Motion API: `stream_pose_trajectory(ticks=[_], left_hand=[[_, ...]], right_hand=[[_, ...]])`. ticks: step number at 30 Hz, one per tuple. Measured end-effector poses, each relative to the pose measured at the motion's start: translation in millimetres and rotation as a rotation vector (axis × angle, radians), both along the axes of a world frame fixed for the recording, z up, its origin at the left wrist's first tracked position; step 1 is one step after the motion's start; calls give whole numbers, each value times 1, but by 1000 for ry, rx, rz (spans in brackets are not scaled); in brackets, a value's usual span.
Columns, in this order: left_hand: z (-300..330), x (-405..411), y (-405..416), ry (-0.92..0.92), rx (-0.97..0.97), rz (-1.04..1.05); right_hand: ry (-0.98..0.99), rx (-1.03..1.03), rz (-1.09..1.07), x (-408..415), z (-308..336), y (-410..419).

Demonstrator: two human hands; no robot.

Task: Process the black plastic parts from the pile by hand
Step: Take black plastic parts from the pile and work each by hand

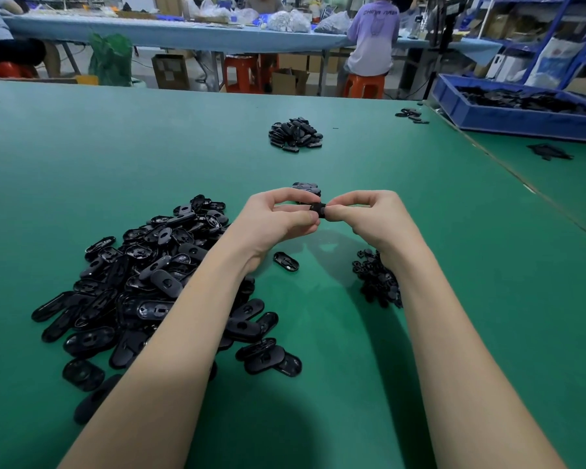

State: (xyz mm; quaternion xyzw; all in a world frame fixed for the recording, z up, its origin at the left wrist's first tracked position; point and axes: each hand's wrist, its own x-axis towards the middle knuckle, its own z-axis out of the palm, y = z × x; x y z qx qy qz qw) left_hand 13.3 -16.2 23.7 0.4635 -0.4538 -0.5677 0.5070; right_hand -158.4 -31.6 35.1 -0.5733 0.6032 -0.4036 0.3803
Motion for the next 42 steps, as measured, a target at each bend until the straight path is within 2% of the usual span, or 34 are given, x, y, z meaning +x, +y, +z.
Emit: stream_pose_trajectory(ticks=[10, 19, 36, 42], left_hand=[[1, 2, 0, -37, 29, 15], [-5, -4, -4, -208, -2, 97], [-8, -9, -6, -319, -23, 161], [-9, 2, -5, -259, 1, 165]], right_hand=[[-59, 74, 74, -6, -5, 0], [-40, 14, 103, -2, -8, -5], [20, -103, 9, 9, -19, -8], [64, -163, 181, 5, -22, -6]])
